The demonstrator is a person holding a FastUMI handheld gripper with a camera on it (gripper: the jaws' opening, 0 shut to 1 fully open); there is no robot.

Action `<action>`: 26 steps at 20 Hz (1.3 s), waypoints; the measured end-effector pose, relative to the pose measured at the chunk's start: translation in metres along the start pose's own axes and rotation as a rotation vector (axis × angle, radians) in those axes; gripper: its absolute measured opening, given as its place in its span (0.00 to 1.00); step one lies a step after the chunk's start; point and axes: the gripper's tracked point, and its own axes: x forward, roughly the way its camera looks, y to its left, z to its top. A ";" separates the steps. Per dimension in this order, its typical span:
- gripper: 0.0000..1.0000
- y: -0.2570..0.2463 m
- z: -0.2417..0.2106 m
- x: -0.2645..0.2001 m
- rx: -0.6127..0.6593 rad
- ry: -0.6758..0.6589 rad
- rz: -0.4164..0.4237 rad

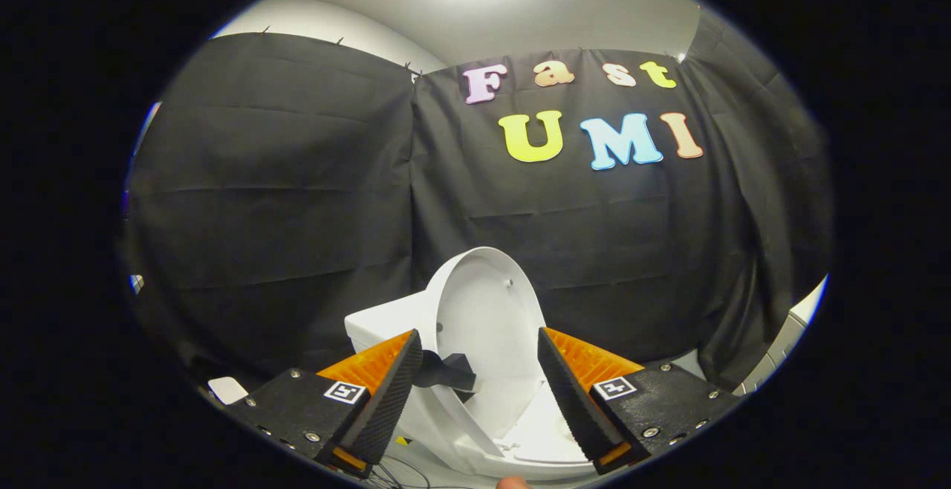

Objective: Open the toilet lid.

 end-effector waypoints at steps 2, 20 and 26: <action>0.96 -0.008 0.002 -0.005 -0.012 -0.004 0.000; 0.95 -0.129 0.044 -0.101 -0.103 -0.116 -0.152; 0.95 -0.165 0.060 -0.128 -0.109 -0.134 -0.210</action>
